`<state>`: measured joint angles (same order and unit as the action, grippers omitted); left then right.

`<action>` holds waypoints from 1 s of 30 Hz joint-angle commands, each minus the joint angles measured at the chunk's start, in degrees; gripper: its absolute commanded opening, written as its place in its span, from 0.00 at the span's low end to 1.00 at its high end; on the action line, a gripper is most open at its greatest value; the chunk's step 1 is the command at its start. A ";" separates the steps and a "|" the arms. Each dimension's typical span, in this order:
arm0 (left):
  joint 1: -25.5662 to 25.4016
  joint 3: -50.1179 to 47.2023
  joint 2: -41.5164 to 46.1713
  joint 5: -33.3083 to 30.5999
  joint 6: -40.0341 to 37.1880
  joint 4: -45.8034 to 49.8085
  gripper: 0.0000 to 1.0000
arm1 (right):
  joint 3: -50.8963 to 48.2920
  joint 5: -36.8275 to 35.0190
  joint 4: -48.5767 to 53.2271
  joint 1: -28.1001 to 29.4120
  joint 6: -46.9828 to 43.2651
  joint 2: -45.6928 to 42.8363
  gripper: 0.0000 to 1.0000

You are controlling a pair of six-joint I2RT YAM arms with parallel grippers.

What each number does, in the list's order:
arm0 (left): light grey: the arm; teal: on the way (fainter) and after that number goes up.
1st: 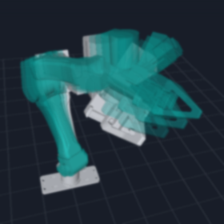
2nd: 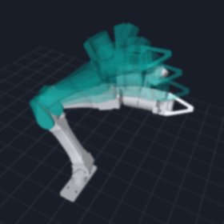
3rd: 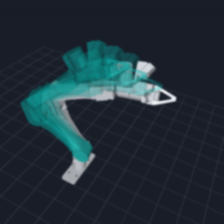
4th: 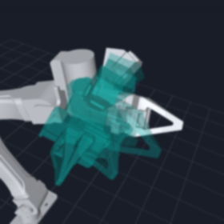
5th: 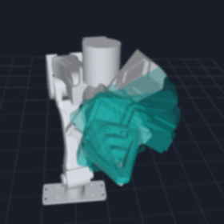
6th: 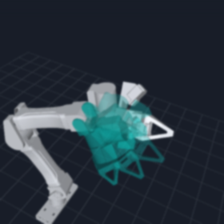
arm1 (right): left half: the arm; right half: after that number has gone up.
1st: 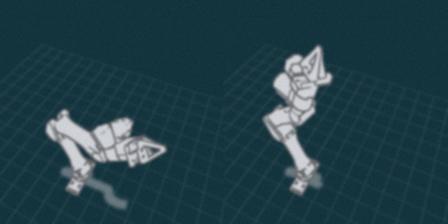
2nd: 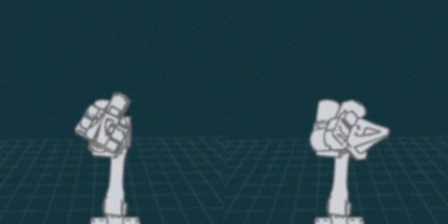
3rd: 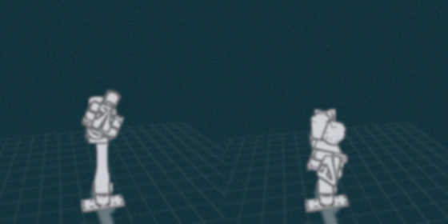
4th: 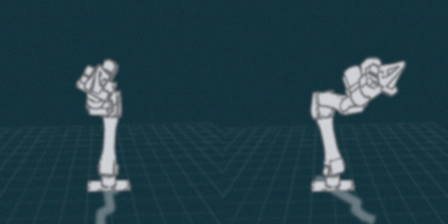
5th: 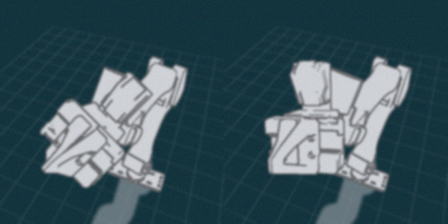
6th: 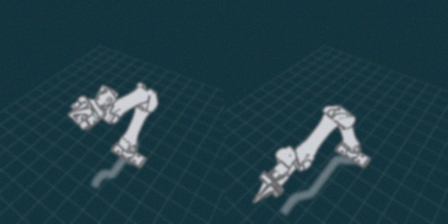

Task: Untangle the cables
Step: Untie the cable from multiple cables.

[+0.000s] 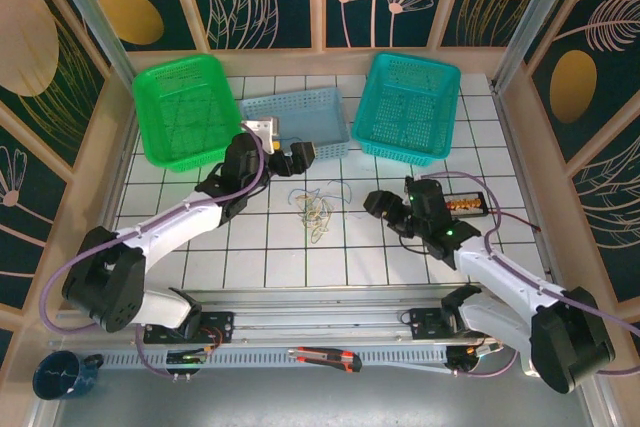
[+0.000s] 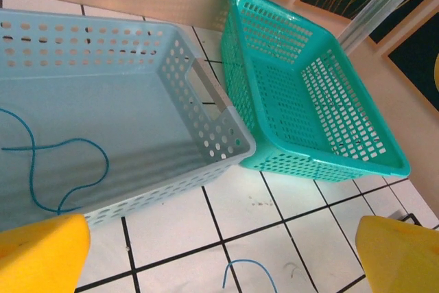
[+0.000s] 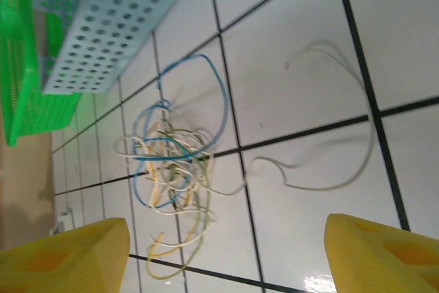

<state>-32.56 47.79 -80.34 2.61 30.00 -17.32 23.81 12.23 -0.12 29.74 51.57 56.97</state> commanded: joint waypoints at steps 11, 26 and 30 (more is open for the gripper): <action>0.45 1.87 -2.27 2.58 -0.20 -1.20 0.99 | -4.06 1.93 -14.45 0.72 9.34 9.70 0.74; 0.39 1.95 -2.44 3.33 0.85 -1.83 0.99 | -2.19 0.89 -23.11 -2.34 11.52 19.71 0.53; 0.41 1.61 -2.03 3.50 0.60 -1.95 0.99 | -2.37 0.92 -24.33 -4.00 11.07 20.72 0.16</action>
<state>-32.51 48.25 -82.35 5.08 30.13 -17.39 20.53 13.87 -21.76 26.81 62.30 76.93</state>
